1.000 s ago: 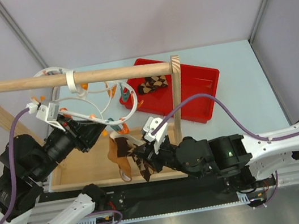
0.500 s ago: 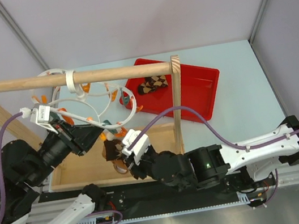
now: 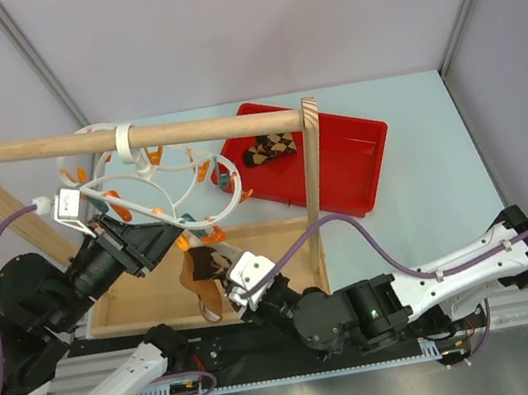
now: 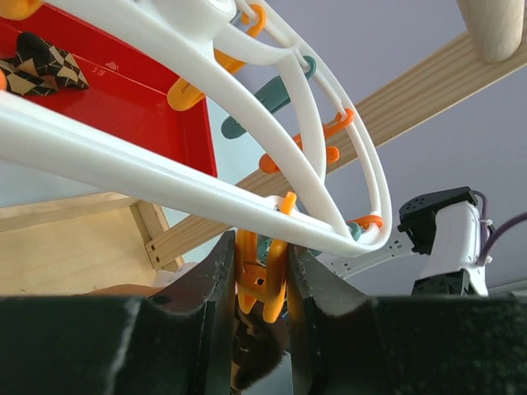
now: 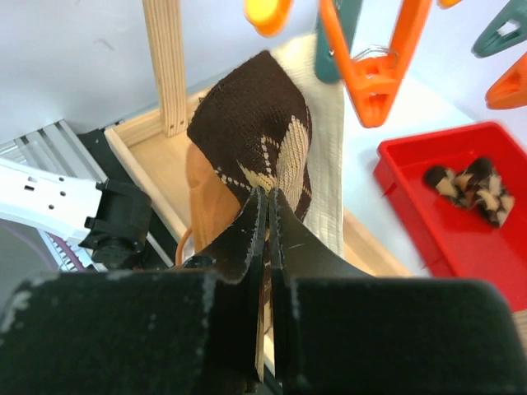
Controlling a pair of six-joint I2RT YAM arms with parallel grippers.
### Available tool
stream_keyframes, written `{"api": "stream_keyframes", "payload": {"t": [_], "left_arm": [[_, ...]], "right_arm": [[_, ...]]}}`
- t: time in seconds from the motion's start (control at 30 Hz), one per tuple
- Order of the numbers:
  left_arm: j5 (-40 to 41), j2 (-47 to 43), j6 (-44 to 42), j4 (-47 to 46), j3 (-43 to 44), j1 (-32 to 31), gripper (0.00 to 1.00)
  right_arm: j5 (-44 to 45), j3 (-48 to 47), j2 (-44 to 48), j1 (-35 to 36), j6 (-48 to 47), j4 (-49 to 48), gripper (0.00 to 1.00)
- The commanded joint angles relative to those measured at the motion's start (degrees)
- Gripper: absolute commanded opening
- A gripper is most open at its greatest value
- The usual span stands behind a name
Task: Clip the socks to the hanger
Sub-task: Clamp the sock onto the hanger.
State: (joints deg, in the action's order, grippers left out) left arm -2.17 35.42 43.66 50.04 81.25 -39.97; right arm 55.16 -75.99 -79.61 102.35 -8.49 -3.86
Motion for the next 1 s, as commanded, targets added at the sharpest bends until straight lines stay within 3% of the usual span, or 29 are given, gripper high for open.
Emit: {"api": "stream_keyframes", "payload": {"t": [0.0,0.97], "left_arm": [[0.95,-0.26,4.24,-1.96,-1.27,0.06,0.00],[-0.29,-2.55,8.90,-6.80,-4.35,0.06,0.00]], "right_arm": [[5.23,1.54,2.79,2.24,-11.19,-13.71,0.00],[1.27,-1.80,-0.80,-2.06,-4.69,-9.15,0.00]]}}
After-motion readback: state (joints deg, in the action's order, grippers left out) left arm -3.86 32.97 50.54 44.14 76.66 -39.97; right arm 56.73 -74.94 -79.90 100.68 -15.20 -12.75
